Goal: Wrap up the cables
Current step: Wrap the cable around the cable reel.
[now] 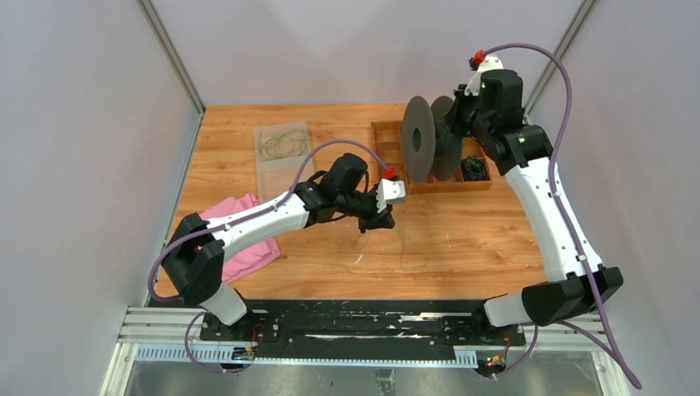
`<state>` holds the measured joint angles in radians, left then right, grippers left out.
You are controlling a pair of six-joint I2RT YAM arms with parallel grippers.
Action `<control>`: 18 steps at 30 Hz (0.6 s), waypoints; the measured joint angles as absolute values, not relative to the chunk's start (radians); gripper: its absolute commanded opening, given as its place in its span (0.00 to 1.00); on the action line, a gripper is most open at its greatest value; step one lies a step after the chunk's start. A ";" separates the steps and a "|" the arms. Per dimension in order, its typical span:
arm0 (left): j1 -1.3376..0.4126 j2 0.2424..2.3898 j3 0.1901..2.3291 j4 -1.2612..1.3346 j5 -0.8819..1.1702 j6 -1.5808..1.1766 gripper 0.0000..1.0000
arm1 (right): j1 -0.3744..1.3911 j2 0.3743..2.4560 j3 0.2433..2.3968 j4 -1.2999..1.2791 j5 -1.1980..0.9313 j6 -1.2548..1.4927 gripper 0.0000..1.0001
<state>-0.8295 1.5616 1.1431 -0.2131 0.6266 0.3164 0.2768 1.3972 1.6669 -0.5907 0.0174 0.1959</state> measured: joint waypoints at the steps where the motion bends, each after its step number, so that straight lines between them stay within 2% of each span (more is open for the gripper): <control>1: -0.842 1.567 1.152 -0.213 0.623 0.315 0.01 | 0.280 1.398 1.663 -0.591 0.031 0.199 0.01; 7: -0.900 1.579 1.225 -0.247 0.599 0.310 0.01 | 0.302 1.427 1.645 -0.596 0.101 0.210 0.01; 18: -0.916 1.597 1.517 -0.414 0.537 0.295 0.01 | 0.427 1.431 1.501 -0.513 0.236 0.147 0.01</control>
<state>-0.9165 1.5970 1.5169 -0.4141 0.5373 0.2955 0.4267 1.4315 1.5009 -0.5133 0.2356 0.1471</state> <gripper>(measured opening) 0.012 0.029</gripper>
